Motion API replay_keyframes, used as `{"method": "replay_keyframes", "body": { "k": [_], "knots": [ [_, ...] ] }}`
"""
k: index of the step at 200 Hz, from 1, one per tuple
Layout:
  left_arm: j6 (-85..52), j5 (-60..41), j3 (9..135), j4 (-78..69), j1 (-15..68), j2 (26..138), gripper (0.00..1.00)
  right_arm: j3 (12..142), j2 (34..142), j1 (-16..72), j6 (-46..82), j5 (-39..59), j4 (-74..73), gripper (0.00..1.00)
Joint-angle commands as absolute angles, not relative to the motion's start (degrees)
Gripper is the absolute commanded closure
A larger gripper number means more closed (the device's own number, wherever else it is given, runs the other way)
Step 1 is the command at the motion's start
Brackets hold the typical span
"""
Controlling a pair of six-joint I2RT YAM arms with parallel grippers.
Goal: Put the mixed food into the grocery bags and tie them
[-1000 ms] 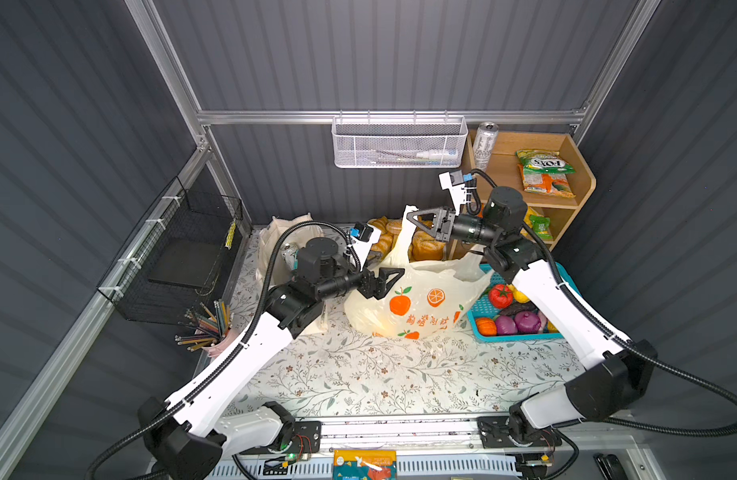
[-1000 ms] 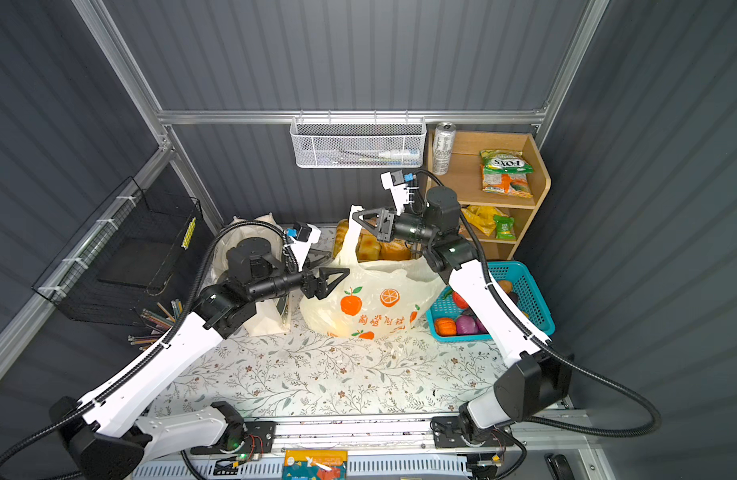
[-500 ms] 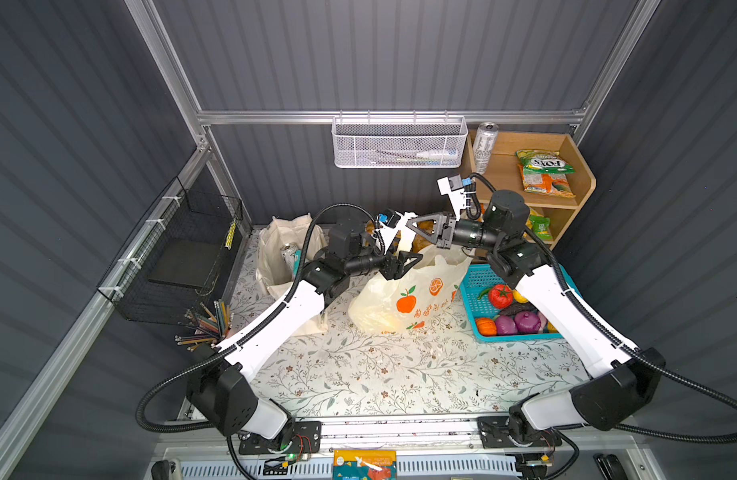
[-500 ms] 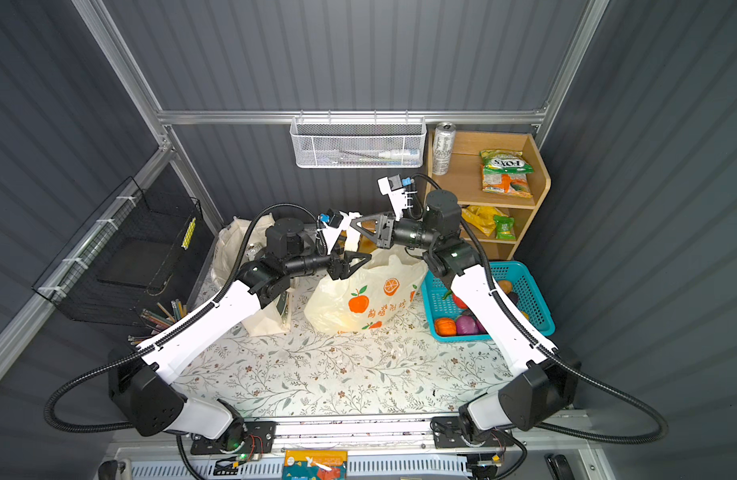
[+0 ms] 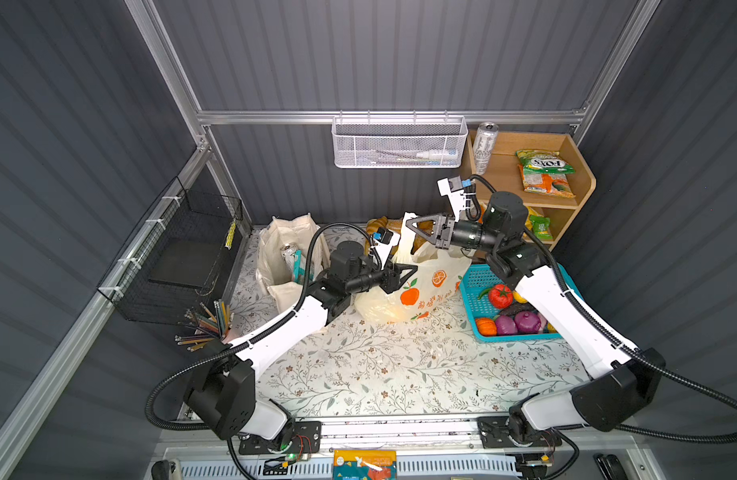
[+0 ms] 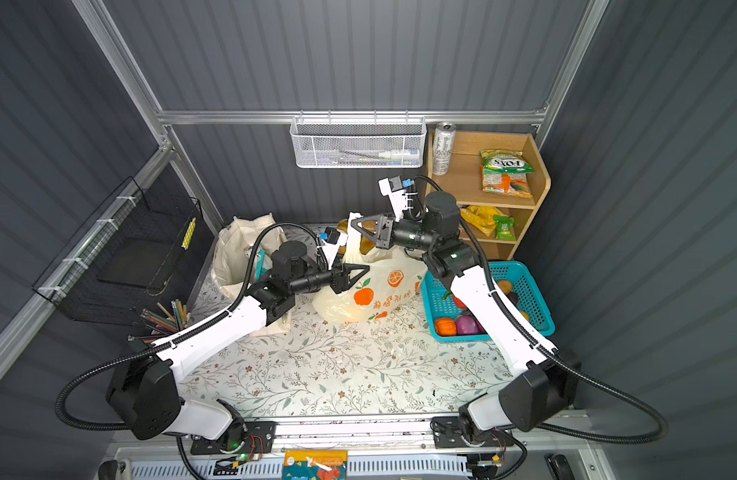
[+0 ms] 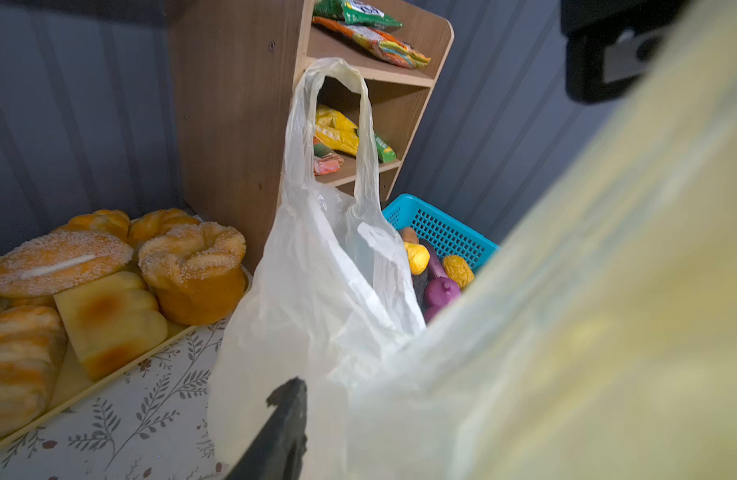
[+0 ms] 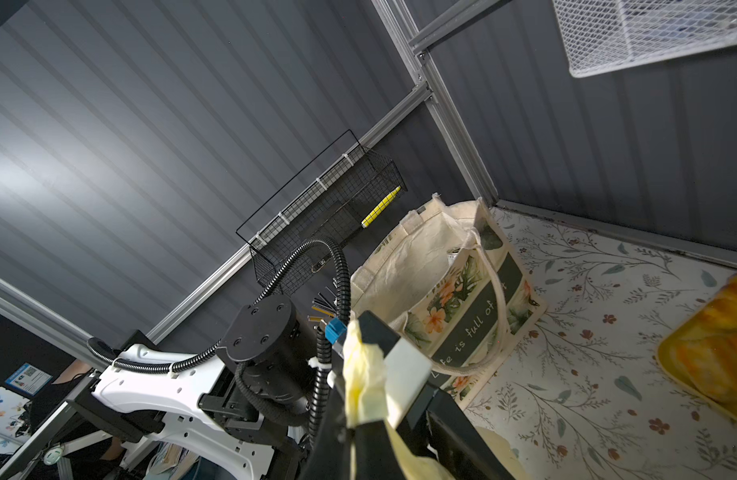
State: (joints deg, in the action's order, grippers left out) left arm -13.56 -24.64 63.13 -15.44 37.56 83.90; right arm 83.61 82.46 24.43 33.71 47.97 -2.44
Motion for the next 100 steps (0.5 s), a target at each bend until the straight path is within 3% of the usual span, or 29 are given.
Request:
{"method": "replay_keyframes", "body": {
  "k": [1,26,48,74,87,100],
  "knots": [
    [-18.08,-22.20,62.93,-23.67,37.53,83.20,0.37,82.56,80.97,24.51,34.24,47.57,-4.14,1.00],
    [-19.16,-21.33,63.12,-26.35,37.52,83.77,0.37,82.14,80.61,24.51,34.19,47.38,-4.28,1.00],
    [-19.16,-21.97,63.65,-25.93,37.51,84.54,0.60,82.12,80.54,24.52,34.01,47.11,-4.28,1.00],
    [-20.50,-21.52,61.93,-27.90,37.53,84.64,1.00,83.24,80.95,24.33,33.71,47.37,-3.38,1.00],
    [-20.98,-21.00,61.31,-28.09,37.36,84.30,1.00,83.98,79.50,21.61,33.07,46.01,-1.08,0.61],
    [-20.73,-21.37,60.82,-27.42,37.20,83.82,1.00,82.37,76.45,15.49,36.69,45.40,-2.59,0.43]
  ]
}}
